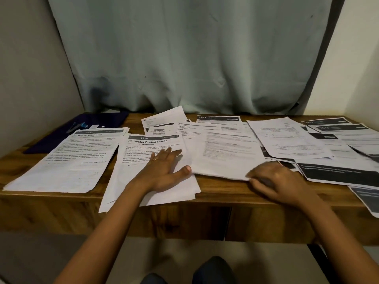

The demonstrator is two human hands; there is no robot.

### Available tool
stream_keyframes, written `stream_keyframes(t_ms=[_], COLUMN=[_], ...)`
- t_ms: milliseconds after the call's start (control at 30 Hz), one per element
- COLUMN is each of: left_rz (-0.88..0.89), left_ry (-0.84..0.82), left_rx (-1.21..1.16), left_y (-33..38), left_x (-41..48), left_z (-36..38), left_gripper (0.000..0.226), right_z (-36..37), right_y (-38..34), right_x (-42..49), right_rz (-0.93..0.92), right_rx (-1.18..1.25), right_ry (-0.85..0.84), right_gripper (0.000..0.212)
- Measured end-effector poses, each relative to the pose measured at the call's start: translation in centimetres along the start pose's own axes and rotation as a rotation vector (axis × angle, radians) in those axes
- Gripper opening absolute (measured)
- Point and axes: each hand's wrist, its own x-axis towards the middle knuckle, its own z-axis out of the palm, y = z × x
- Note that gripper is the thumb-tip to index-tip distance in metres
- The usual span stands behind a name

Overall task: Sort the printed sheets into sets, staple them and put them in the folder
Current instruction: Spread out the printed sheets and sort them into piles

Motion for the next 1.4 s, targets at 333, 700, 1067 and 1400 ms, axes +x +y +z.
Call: stream_keyframes(t_ms=[333, 700, 1067, 1400], left_rz=[0.218, 0.238, 0.220, 0.208], left_ry=[-0.023, -0.145, -0.093, -0.026], left_rx=[-0.005, 0.172, 0.242, 0.220], left_y=[7.0, 10.4, 10.5, 10.8], left_x=[3.1, 5.5, 6.3, 5.8], left_z=[1.7, 6.2, 7.6, 7.7], left_gripper=[0.086, 0.079, 0.114, 0.118], right_z=[0.6, 1.4, -0.4, 3.2], right_y=[1.4, 2.2, 8.5, 9.3], right_x=[-1.3, -1.7, 2.0, 1.3], right_rz=[0.313, 0.281, 0.754, 0.741], right_rx=[0.149, 0.050, 0.075, -0.083], right_ry=[-0.215, -0.663, -0.326, -0.275], right_gripper=[0.059, 0.074, 0.078, 0.052])
